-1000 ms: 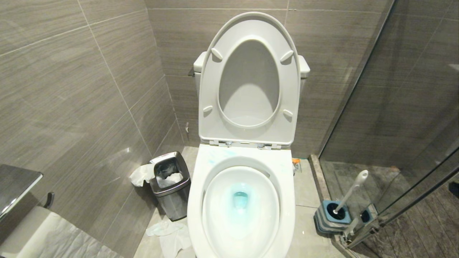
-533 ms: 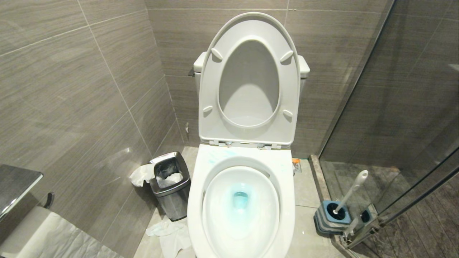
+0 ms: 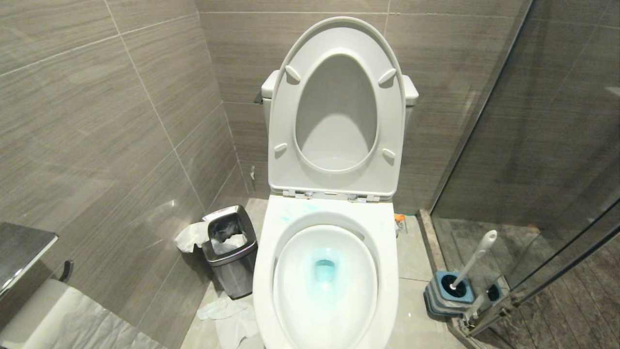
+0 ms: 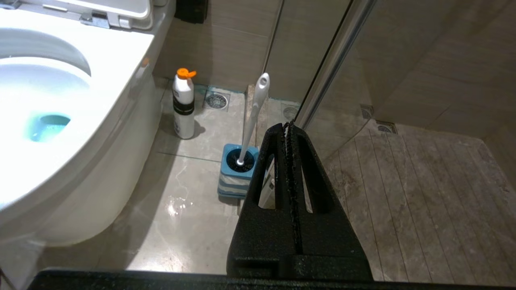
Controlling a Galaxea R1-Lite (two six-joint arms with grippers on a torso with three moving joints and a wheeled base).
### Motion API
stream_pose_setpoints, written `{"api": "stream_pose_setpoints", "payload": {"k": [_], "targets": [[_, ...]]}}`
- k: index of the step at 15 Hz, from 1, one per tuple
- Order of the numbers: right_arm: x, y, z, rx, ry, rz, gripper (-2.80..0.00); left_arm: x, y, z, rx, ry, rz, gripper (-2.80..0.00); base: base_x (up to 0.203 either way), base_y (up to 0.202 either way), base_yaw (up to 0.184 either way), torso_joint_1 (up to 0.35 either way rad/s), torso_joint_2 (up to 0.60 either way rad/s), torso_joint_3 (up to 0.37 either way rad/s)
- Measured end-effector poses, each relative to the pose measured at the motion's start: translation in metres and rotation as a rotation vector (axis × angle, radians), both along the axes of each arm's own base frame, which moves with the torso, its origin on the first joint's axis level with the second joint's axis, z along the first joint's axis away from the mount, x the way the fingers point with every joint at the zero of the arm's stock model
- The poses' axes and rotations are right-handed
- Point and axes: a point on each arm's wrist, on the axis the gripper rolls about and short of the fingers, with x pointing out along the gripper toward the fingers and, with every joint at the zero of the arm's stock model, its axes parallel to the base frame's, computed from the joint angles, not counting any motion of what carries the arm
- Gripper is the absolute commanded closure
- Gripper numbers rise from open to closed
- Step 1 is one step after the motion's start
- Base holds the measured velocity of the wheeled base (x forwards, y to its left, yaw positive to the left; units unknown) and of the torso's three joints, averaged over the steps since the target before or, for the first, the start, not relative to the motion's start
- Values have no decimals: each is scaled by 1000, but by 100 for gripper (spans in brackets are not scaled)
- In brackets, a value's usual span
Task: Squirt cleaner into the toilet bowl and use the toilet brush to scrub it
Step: Flush the toilet
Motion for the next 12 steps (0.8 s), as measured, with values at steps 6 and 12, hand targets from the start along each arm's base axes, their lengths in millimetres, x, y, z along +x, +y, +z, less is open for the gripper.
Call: {"api": "stream_pose_setpoints", "payload": {"k": [6, 12], "targets": [[-20, 3, -18, -2, -34, 158, 0, 0, 0, 0, -1, 0, 0, 0, 0, 0, 0, 0, 0, 0], [-20, 5, -27, 70, -25, 233, 0, 0, 0, 0, -1, 0, 0, 0, 0, 0, 0, 0, 0, 0]]}}
